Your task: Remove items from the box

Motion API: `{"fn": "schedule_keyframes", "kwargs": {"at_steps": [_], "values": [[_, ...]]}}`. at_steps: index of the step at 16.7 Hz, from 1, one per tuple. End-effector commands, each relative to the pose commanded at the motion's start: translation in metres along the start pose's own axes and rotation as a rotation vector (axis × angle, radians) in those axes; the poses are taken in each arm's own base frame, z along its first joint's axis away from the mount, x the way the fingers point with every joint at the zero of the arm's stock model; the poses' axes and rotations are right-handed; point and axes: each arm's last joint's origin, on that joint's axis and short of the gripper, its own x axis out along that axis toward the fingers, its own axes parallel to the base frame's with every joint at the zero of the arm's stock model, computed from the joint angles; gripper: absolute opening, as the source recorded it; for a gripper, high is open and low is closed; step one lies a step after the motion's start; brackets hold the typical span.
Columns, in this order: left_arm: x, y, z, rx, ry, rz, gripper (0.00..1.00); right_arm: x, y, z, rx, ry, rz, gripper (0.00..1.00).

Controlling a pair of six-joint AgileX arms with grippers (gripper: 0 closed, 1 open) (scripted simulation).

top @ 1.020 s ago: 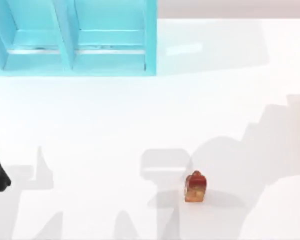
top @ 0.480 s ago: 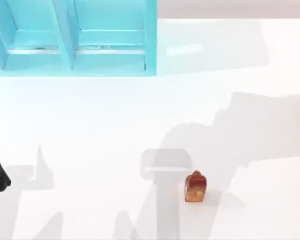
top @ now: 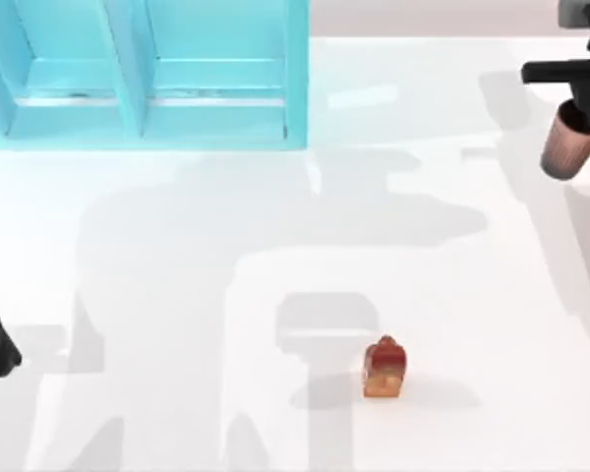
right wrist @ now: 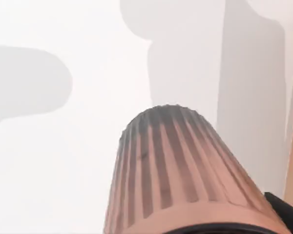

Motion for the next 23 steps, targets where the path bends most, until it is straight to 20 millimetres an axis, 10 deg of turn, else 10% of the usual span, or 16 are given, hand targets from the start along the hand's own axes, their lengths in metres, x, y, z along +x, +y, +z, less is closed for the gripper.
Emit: {"fn": "schedule_keyframes", "kwargs": {"at_steps": [6, 23], "values": [[0.000, 0.000, 0.000, 0.000, 0.000, 0.000, 1.00, 0.033, 0.066, 0.001, 0.040, 0.032, -0.015, 0.00], [0.000, 0.000, 0.000, 0.000, 0.000, 0.000, 1.00, 0.081, 0.074, 0.000, 0.048, 0.035, -0.017, 0.00]]}}
